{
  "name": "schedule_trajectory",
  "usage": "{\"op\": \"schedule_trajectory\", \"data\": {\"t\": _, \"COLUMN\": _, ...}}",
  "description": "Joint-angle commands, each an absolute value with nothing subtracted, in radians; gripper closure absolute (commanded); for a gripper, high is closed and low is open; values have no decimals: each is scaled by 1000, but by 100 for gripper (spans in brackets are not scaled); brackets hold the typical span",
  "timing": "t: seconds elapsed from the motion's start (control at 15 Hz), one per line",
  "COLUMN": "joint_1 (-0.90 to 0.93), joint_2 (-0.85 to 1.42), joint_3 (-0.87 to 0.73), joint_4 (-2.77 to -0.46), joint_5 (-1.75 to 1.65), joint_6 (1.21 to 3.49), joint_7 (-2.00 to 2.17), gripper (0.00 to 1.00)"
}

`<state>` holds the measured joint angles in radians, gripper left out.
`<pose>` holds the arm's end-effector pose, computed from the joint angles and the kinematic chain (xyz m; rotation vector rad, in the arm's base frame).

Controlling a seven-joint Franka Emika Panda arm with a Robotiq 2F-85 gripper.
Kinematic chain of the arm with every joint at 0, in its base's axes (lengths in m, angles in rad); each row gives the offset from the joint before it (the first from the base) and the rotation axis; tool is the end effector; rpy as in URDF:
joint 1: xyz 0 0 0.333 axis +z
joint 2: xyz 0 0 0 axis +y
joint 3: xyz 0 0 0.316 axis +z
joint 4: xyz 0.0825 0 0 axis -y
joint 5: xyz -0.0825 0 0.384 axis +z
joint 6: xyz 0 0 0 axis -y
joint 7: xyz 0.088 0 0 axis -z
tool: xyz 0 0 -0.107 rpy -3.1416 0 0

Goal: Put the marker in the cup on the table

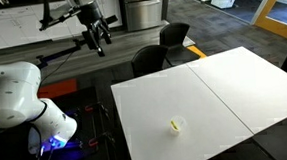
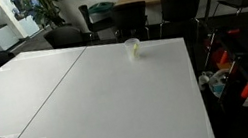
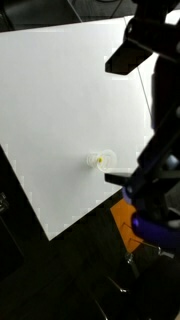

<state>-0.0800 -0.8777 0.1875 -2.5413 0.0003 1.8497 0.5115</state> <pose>0.3063 0.0441 0.5511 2.9562 -0.6892 0.3192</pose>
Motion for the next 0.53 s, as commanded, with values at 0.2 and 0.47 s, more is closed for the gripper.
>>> {"op": "schedule_trajectory", "data": {"t": 0.2, "joint_1": -159, "joint_2": -772, "joint_3": 82, "joint_4": -2426, "joint_5": -95, "joint_6": 1770, "joint_7": 388, "gripper": 0}}
{"op": "schedule_trajectory", "data": {"t": 0.47, "joint_1": -161, "joint_2": -699, "joint_3": 20, "joint_4": -2432, "joint_5": -148, "joint_6": 1847, "joint_7": 293, "gripper": 0}}
